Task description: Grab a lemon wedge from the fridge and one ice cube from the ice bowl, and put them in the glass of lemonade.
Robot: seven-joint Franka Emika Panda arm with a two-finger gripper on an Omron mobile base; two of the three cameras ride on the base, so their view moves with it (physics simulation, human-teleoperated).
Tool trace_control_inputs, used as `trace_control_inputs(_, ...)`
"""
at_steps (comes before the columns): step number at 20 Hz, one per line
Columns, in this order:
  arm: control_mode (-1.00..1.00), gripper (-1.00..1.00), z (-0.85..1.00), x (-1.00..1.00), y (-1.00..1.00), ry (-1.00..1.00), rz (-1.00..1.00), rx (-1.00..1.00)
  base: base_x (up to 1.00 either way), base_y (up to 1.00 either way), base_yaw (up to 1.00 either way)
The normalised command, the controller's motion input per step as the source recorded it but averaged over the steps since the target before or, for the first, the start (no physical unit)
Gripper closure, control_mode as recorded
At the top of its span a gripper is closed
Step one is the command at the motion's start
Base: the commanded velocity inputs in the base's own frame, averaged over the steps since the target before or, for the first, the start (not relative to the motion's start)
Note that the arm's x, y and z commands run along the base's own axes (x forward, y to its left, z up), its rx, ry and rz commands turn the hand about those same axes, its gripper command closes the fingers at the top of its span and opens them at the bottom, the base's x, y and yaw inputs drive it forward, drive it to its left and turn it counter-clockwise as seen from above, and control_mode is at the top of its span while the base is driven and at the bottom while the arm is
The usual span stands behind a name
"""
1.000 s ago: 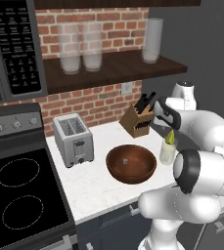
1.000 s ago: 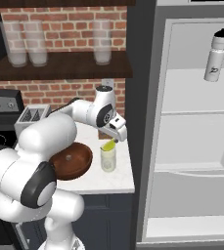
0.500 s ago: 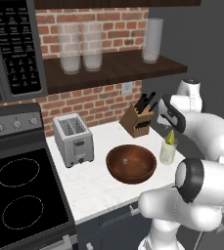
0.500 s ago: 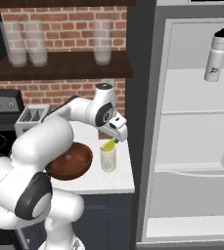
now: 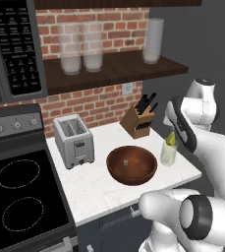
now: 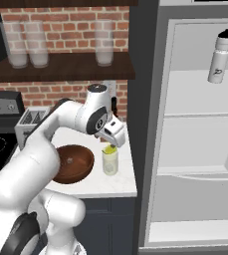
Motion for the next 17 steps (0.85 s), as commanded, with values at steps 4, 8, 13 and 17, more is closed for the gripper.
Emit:
trace_control_inputs(4,-1.00,-1.00,0.47,-0.41,0.45,-0.08,0.04,0.00,0.00,0.00,0.00)
trace_control_inputs(8,-1.00,-1.00,0.41,-0.51,0.54,-0.05,0.05,0.00,0.00,0.00,0.00)
trace_control_inputs(13,-1.00,-1.00,0.39,-0.84,0.45,-0.01,0.03,0.00,0.00,0.00,0.00)
trace_control_inputs(17,-1.00,-1.00,0.46,-0.95,0.15,0.04,0.15,0.00,0.00,0.00,0.00)
